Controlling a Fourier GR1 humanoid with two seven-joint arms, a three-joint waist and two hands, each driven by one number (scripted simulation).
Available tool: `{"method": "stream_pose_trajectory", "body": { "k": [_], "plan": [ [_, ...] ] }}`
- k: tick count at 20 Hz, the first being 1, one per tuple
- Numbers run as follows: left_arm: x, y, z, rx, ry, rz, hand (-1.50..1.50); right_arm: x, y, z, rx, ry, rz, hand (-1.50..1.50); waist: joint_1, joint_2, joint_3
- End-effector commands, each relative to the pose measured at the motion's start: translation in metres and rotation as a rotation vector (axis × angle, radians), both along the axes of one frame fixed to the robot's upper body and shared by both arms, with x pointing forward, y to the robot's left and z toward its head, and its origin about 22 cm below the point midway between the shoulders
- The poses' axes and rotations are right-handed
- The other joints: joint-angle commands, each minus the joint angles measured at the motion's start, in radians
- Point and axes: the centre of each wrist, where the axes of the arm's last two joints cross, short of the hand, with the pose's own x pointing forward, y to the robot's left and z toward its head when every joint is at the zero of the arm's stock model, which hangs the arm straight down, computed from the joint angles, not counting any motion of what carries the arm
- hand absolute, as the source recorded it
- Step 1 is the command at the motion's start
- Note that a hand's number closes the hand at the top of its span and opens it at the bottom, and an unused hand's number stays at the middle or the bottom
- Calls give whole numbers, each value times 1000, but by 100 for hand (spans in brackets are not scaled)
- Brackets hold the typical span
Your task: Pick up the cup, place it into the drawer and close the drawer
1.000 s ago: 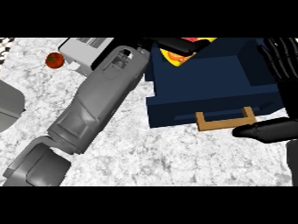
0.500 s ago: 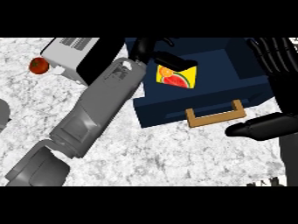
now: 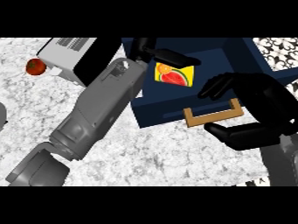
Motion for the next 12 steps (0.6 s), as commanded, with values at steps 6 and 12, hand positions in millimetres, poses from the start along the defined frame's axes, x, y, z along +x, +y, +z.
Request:
{"method": "stream_pose_trajectory", "body": {
  "k": [6, 12],
  "plan": [
    [1, 2, 3, -163, -65, 77, -150, -11, -10, -12, -466, 95, 175, 150, 64, -21, 0],
    [3, 9, -8, -179, -47, 102, -150, -19, -18, -17, -715, -19, -38, -150, 137, -30, 1]
  ]
}}
